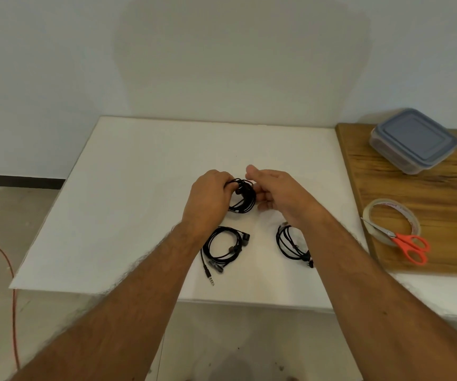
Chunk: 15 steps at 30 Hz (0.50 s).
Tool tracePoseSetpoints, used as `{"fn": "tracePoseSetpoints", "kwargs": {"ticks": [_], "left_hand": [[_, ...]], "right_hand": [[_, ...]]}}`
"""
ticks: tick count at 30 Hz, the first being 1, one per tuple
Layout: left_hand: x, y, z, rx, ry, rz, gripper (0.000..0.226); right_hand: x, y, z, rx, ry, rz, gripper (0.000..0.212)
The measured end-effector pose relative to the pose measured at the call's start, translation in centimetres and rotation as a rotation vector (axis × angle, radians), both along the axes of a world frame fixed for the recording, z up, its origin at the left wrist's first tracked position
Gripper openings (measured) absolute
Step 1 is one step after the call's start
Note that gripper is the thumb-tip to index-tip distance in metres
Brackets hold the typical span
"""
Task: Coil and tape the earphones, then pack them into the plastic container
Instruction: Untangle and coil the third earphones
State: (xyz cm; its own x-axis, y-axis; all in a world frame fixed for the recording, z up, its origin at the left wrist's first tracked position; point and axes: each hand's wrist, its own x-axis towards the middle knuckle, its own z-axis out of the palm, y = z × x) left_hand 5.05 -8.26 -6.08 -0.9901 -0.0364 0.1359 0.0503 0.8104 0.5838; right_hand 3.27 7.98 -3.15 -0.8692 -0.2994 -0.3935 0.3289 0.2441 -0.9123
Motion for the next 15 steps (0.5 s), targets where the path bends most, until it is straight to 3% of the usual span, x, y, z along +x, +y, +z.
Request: {"fn": "tracePoseSetpoints", "kwargs": {"ticks": [2, 4, 8, 15], "left_hand": [[0.2, 0.2, 0.1, -0.013, 0.015, -0.011, 0.025], [0.2, 0.3, 0.1, -0.014, 0.021, -0.025, 0.025], [-0.1, 0.4, 0.2, 0.013, -0.017, -0.016, 0.022], [0.2, 0.0, 0.9, 0.346, -0.167, -0.016, 0.013]], "right_hand": [[0.0, -0.4, 0.0, 0.033, 0.051, -0.001, 0.032], [0.0, -0.7, -0.6, 0.062, 0.091, -0.028, 0.020], [-0.2, -0.4, -1.1, 0.011, 0.043, -0.095, 0.023], [-0.3, 0.2, -1.0, -0.201, -0.116, -0.096, 0.022]]}}
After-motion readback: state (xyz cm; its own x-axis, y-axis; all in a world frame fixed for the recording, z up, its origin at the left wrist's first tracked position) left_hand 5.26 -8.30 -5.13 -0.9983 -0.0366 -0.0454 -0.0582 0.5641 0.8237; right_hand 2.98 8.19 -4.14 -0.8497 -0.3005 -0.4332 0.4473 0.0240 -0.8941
